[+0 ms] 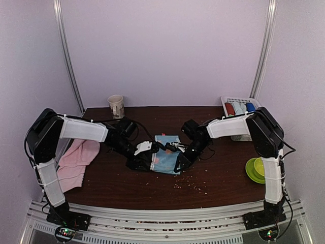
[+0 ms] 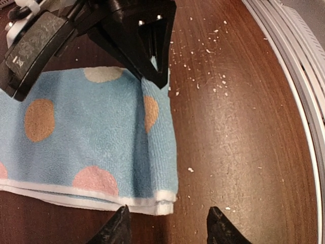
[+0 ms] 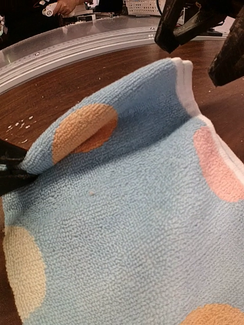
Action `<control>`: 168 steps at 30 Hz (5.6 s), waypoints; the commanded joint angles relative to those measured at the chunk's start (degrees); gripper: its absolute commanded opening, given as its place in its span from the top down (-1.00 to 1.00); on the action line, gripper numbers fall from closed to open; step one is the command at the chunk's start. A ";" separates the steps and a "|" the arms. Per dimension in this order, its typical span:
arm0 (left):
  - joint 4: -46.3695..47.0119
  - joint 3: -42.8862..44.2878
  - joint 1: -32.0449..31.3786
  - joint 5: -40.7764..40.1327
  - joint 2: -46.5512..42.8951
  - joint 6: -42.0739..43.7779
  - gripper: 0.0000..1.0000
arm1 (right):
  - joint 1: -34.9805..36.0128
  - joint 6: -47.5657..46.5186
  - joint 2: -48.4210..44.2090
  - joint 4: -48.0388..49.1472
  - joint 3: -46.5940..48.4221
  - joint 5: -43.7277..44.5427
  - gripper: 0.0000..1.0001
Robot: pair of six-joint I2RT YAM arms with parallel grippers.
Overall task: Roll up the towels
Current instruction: Roll the towel at the center of the board.
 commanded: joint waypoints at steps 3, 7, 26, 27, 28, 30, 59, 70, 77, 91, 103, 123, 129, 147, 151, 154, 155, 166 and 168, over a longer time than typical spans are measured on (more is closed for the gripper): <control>3.54 1.91 0.23 -0.58 1.83 -3.93 -0.04 | -0.64 2.17 1.36 0.27 2.28 -0.65 1.00; 4.90 2.15 0.24 -0.48 1.68 -6.47 -0.03 | -0.64 2.51 2.37 -0.56 3.77 -0.78 1.00; 2.46 5.92 0.23 -7.50 7.14 -12.89 1.00 | -0.71 2.61 3.49 -1.27 4.58 0.65 1.00; 2.40 5.89 0.23 -8.16 7.35 -13.03 1.00 | -0.73 2.70 3.47 -1.27 4.60 0.70 1.00; 2.47 5.88 0.22 -8.91 7.50 -13.17 1.00 | -0.81 2.83 3.47 -1.22 4.65 0.82 1.00; 2.31 5.73 0.20 -9.61 7.91 -13.24 1.00 | -1.02 3.39 3.26 -0.78 4.69 1.33 1.00; -5.52 12.38 0.67 -14.16 18.18 -16.03 1.00 | 11.11 -17.66 -36.29 48.10 -42.02 52.78 -0.12; -11.16 16.23 2.73 -9.99 22.02 -15.38 1.00 | 25.44 -40.09 -26.45 64.12 -47.16 75.35 0.05; -11.48 16.16 3.23 -9.46 22.27 -15.38 1.00 | 26.56 -48.60 -19.58 66.17 -42.56 79.62 0.14; -11.56 16.16 4.07 -8.51 22.43 -15.25 1.00 | 26.26 -56.71 -9.39 63.21 -34.74 80.96 0.11; -12.09 16.15 4.36 -7.95 22.57 -14.94 1.00 | 23.79 -57.06 -1.86 64.24 -30.85 82.86 0.17; -12.62 14.24 5.68 -6.71 18.47 -11.94 1.00 | 21.95 -47.35 -1.13 48.21 -20.26 76.41 1.00; -10.86 12.65 6.52 -8.90 11.73 -11.23 0.02 | 21.78 -42.04 -3.95 41.23 -18.89 70.92 1.00; 19.15 -18.10 6.99 -13.62 -18.07 4.46 -0.89 | 18.34 -27.28 -4.24 16.43 -7.21 48.99 1.00; 26.96 -25.23 6.71 -13.18 -22.94 10.01 -0.89 | 15.99 -25.60 -1.52 8.16 -0.97 40.18 1.00; 30.81 -28.77 5.86 -12.63 -25.18 13.93 -0.83 | 14.50 -25.21 1.06 2.45 3.85 33.46 1.00; 32.01 -29.84 5.49 -12.66 -25.65 14.95 -0.81 | 13.87 -25.22 1.83 0.90 5.29 31.47 1.00; 40.92 -32.75 -2.66 -21.87 -22.05 19.71 -0.46 | 10.97 -25.91 10.18 -13.76 18.85 17.00 1.00; 41.70 -32.61 -3.62 -22.71 -21.37 19.81 -0.37 | 10.85 -25.96 11.05 -15.12 20.20 15.87 1.00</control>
